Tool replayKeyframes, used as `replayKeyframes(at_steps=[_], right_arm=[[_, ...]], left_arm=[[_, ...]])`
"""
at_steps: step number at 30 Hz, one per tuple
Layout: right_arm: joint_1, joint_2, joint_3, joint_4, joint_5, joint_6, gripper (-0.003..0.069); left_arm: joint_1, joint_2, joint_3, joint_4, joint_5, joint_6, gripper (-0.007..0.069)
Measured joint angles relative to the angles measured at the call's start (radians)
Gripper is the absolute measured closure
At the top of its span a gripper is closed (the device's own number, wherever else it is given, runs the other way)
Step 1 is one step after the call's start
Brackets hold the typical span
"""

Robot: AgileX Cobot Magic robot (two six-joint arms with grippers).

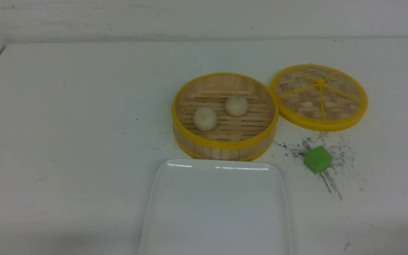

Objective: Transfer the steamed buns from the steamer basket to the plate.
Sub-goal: Use the right arm to grab the steamed stuffed bun that is closest to it

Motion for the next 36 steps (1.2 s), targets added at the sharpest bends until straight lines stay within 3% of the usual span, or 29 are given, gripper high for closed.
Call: replayKeyframes(at_steps=[13, 23, 36], right_arm=[[0.0, 0.0, -0.093, -0.026, -0.042, 0.011, 0.0417], [0.0, 0.008, -0.513, -0.006, 0.257, 0.012, 0.0417], [0.0, 0.009, -0.615, 0.085, 0.306, 0.015, 0.0417]], left_arm=[[0.0, 0.0, 0.0, 0.0, 0.0, 0.0, 0.0384], [0.0, 0.0, 0.0, 0.0, 0.0, 0.0, 0.0384], [0.0, 0.0, 0.0, 0.0, 0.0, 0.0, 0.0384]])
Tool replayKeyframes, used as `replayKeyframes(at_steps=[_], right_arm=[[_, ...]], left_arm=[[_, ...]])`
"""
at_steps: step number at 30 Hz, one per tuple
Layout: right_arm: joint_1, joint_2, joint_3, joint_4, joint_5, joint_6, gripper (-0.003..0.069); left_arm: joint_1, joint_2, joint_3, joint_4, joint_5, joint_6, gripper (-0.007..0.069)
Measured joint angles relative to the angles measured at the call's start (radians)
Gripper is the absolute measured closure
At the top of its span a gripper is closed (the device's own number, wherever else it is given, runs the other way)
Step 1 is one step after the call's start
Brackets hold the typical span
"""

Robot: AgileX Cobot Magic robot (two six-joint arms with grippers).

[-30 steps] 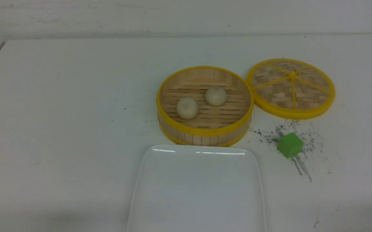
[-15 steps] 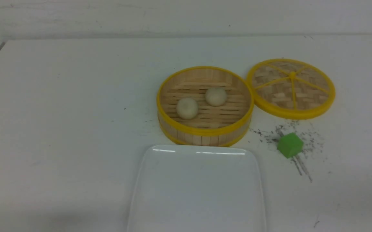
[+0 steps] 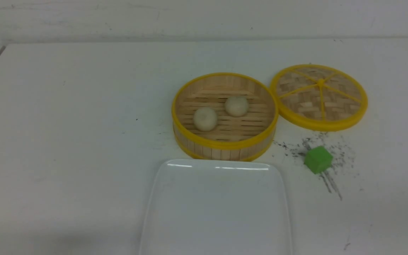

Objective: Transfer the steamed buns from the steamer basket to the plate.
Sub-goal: Use the right arm to grab the steamed stuffed bun that is closest to it

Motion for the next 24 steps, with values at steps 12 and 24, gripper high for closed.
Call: replayKeyframes(at_steps=[12, 24], right_arm=[[0.0, 0.0, 0.0, 0.116, -0.032, 0.0, 0.0417], [0.0, 0.0, 0.0, 0.083, -0.047, 0.0, 0.0417]], left_arm=[[0.0, 0.0, 0.0, 0.0, 0.0, 0.0, 0.0384], [0.0, 0.0, 0.0, 0.0, 0.0, 0.0, 0.0384]])
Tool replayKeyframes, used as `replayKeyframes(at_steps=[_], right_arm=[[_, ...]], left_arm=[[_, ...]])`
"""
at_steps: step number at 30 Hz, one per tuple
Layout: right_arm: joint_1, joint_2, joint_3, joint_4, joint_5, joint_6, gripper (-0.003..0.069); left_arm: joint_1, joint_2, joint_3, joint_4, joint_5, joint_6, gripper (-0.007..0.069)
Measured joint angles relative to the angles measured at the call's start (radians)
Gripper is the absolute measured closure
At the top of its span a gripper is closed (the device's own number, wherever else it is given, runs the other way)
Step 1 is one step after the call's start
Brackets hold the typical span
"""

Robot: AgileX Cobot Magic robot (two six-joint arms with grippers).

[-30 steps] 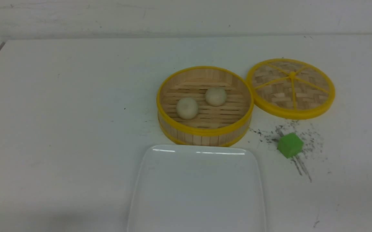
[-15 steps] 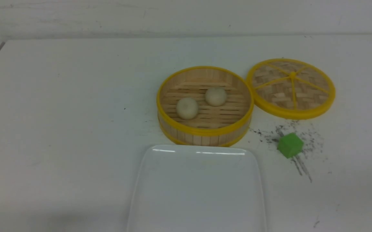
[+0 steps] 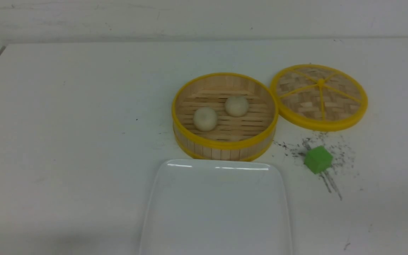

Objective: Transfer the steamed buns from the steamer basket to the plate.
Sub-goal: Use the right arm to grab the steamed stuffed bun that is closest to it

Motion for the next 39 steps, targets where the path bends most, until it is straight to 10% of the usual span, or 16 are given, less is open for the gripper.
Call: replayKeyframes(at_steps=[22, 39], right_arm=[[0.0, 0.0, 0.0, 0.044, 0.046, 0.0, 0.0417], [0.0, 0.0, 0.0, 0.083, 0.058, -0.116, 0.0417]], left_arm=[[0.0, 0.0, 0.003, 0.008, -0.162, -0.111, 0.0384], [0.0, 0.0, 0.004, -0.001, -0.347, -0.717, 0.0384]])
